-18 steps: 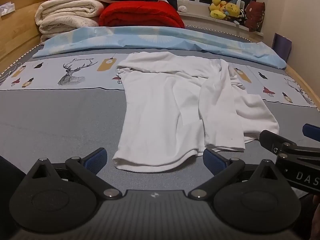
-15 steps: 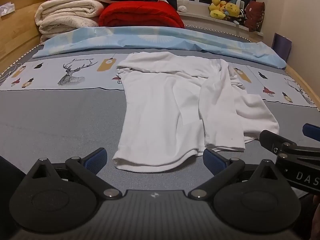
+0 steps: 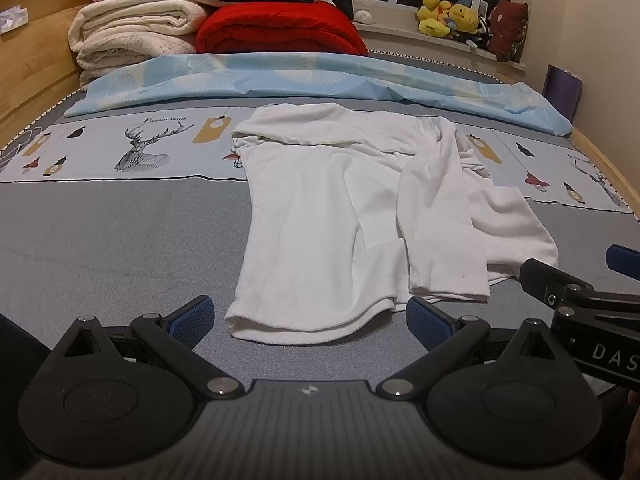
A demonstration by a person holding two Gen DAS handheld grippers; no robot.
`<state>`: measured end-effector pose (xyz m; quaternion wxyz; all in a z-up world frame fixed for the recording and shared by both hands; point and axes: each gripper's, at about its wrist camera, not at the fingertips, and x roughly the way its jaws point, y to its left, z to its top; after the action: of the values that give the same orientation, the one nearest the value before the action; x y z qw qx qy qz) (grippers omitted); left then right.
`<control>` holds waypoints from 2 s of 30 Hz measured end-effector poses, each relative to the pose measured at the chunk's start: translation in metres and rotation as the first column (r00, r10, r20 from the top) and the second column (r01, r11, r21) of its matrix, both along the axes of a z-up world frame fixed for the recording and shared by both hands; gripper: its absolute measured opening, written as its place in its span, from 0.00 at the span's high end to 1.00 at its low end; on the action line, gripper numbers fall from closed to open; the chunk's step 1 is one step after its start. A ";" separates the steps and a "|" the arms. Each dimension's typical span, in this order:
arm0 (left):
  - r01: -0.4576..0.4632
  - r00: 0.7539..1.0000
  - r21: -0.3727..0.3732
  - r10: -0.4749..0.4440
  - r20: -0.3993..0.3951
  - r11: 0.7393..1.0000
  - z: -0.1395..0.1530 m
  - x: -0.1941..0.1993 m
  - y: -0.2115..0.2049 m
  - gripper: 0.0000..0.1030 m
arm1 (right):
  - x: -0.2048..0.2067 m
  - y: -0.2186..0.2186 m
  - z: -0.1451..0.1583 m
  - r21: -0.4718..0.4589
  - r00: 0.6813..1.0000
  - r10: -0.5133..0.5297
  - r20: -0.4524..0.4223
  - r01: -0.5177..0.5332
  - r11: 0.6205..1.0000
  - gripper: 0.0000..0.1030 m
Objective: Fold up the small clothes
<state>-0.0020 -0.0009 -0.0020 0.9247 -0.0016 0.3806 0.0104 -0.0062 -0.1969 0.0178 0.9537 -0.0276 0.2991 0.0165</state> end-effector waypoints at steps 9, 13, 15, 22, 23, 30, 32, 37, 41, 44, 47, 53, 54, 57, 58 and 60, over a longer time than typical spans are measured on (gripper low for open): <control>0.002 1.000 0.034 -0.003 0.028 0.999 0.001 -0.001 -0.002 0.01 | -0.004 0.005 0.006 -0.019 0.999 0.021 0.024 -0.021 1.000 0.18; 0.006 0.994 0.036 -0.010 0.105 0.999 0.012 -0.003 0.001 0.05 | -0.001 -0.001 0.008 0.028 1.000 -0.021 0.005 0.021 0.999 0.20; 0.021 0.985 0.070 -0.033 0.169 0.997 0.024 -0.003 0.001 0.10 | -0.001 -0.009 0.010 0.063 0.998 -0.056 0.008 0.055 0.996 0.22; 0.141 0.943 0.133 -0.174 0.284 0.981 0.079 0.045 0.016 0.32 | -0.006 -0.052 0.030 0.130 0.958 -0.203 0.203 0.180 0.975 0.47; 0.150 0.942 0.124 -0.180 0.284 0.981 0.084 0.058 0.024 0.37 | -0.003 -0.061 0.031 0.129 0.950 -0.230 0.210 0.206 0.970 0.49; 0.104 0.992 0.121 -0.112 0.054 0.987 0.030 0.141 0.069 0.83 | 0.039 -0.084 0.012 0.136 0.969 -0.244 0.031 0.238 0.962 0.66; 0.029 0.997 0.060 -0.025 -0.070 0.998 0.012 0.159 0.082 0.84 | 0.060 -0.077 0.001 0.148 0.984 -0.175 -0.020 0.176 0.973 0.66; -0.021 0.964 -0.127 -0.013 -0.266 0.992 -0.025 0.183 0.104 0.84 | 0.121 -0.048 -0.047 0.129 0.977 -0.092 -0.190 0.118 0.985 0.64; -0.050 0.907 -0.173 -0.028 -0.419 0.984 -0.066 0.193 0.117 0.81 | 0.156 -0.032 -0.093 0.073 0.946 -0.094 -0.309 0.122 0.990 0.62; -0.060 0.878 -0.167 -0.027 -0.478 0.984 -0.083 0.196 0.123 0.72 | 0.169 -0.025 -0.108 0.039 0.937 -0.094 -0.338 0.114 0.993 0.62; -0.060 0.860 -0.163 -0.032 -0.510 0.985 -0.093 0.197 0.124 0.70 | 0.174 -0.020 -0.116 0.019 0.927 -0.085 -0.365 0.099 0.995 0.68; -0.044 0.871 -0.171 -0.046 -0.489 0.984 -0.089 0.207 0.118 0.70 | 0.172 -0.039 -0.092 0.087 0.951 -0.093 -0.295 0.124 0.988 1.00; -0.043 0.872 -0.173 -0.048 -0.488 0.984 -0.088 0.208 0.118 0.70 | 0.171 -0.044 -0.080 0.099 0.960 -0.079 -0.268 0.109 0.989 1.00; -0.042 0.875 -0.169 -0.045 -0.483 0.985 -0.088 0.217 0.108 0.70 | 0.172 -0.062 -0.049 0.080 0.978 -0.079 -0.195 0.096 0.992 1.00; -0.041 0.876 -0.167 -0.045 -0.480 0.985 -0.088 0.220 0.106 0.70 | 0.175 -0.073 -0.039 0.086 0.979 -0.094 -0.181 0.111 0.990 1.00; -0.038 0.880 -0.170 -0.048 -0.473 0.985 -0.087 0.223 0.104 0.70 | 0.180 -0.094 -0.018 0.109 0.982 -0.122 -0.144 0.138 0.984 1.00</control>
<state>0.2208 0.1030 -0.0888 0.7995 -0.0790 0.5949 -0.0252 0.1737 -0.2912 -0.0002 0.9299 0.0496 0.3636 -0.0262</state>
